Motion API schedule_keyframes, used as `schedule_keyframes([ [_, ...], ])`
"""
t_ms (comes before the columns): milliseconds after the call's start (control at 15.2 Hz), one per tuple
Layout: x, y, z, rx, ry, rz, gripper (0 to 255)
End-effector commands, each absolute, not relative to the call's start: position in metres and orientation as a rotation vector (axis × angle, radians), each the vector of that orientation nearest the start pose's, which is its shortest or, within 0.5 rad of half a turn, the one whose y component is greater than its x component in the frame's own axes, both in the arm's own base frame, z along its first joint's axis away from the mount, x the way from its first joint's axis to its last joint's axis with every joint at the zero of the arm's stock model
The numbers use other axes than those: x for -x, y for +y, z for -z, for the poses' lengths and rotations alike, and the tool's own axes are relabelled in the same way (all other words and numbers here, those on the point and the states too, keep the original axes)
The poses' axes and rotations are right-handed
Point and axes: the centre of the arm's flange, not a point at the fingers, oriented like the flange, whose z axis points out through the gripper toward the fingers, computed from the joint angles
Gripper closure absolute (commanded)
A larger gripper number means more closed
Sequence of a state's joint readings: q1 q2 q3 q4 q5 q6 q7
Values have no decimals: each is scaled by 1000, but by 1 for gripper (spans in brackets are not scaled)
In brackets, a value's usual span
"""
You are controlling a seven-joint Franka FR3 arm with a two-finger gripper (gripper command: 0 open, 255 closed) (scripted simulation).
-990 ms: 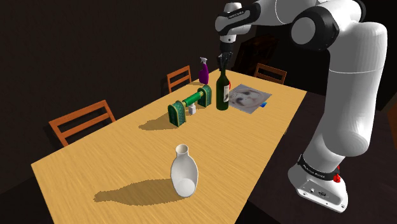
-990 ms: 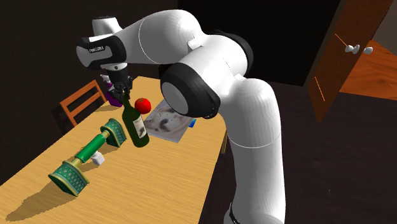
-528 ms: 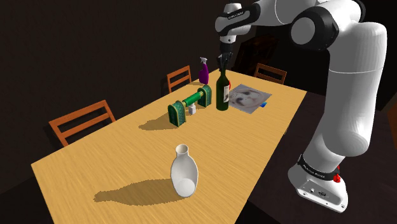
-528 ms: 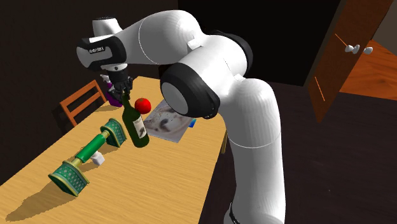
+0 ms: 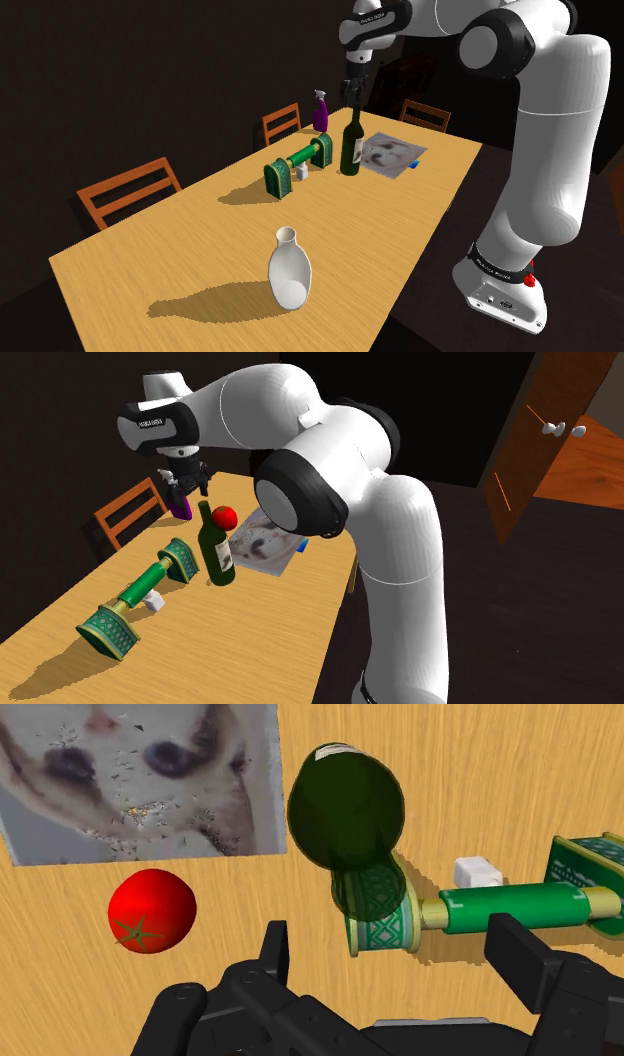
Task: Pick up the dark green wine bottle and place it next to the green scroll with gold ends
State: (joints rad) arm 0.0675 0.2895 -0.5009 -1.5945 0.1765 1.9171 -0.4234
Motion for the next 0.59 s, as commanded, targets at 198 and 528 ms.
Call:
schedule_keyframes([
  [198,-603,-229,-522,3139,66,120,0],
  [528,-603,-229,-522,3139,66,120,0],
])
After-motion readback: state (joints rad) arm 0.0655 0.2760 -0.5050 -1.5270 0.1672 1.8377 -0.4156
